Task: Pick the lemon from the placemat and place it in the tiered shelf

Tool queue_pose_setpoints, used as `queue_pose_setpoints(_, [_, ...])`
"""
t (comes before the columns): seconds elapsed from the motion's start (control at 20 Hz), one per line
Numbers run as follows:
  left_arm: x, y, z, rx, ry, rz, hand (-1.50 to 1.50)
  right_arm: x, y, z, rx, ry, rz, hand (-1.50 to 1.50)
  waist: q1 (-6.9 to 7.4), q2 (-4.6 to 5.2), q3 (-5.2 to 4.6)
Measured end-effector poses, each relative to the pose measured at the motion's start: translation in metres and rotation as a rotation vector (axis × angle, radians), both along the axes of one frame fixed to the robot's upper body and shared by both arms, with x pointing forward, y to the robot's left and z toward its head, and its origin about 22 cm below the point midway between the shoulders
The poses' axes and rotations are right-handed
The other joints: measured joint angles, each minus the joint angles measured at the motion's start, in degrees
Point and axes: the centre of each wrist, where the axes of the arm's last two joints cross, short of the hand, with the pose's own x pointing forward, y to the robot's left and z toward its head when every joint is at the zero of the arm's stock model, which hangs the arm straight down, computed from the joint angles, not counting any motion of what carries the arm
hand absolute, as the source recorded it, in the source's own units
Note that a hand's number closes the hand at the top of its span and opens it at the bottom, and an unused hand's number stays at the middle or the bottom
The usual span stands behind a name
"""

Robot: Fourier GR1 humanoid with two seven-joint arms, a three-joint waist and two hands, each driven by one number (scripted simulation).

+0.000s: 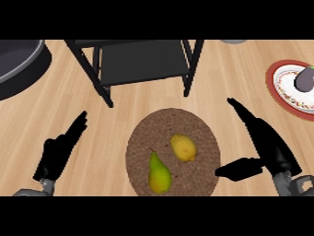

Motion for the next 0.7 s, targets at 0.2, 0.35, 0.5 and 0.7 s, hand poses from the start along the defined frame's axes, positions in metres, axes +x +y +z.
queue_pose_setpoints(0.2, [0.000, -0.005, -0.001, 0.000, 0.000, -0.007, 0.00, 0.007, 0.018, 0.014, -0.284, 0.049, -0.026, -1.50, 0.52, -0.07, -0.06])
queue_pose_setpoints(0.35, [0.005, -0.008, 0.002, 0.004, -0.005, -0.015, 0.00, 0.013, 0.048, 0.022, -0.413, 0.058, -0.029, -1.50, 0.66, 0.04, 0.04])
queue_pose_setpoints(0.5, [0.006, -0.007, 0.000, 0.004, -0.005, -0.014, 0.00, 0.018, 0.087, 0.022, -0.444, 0.055, 0.006, -1.50, 0.56, 0.16, 0.14])
queue_pose_setpoints(0.7, [0.005, -0.005, -0.002, 0.000, -0.004, -0.003, 0.00, 0.023, 0.125, 0.017, -0.441, 0.096, 0.044, -1.50, 0.25, 0.18, 0.23])
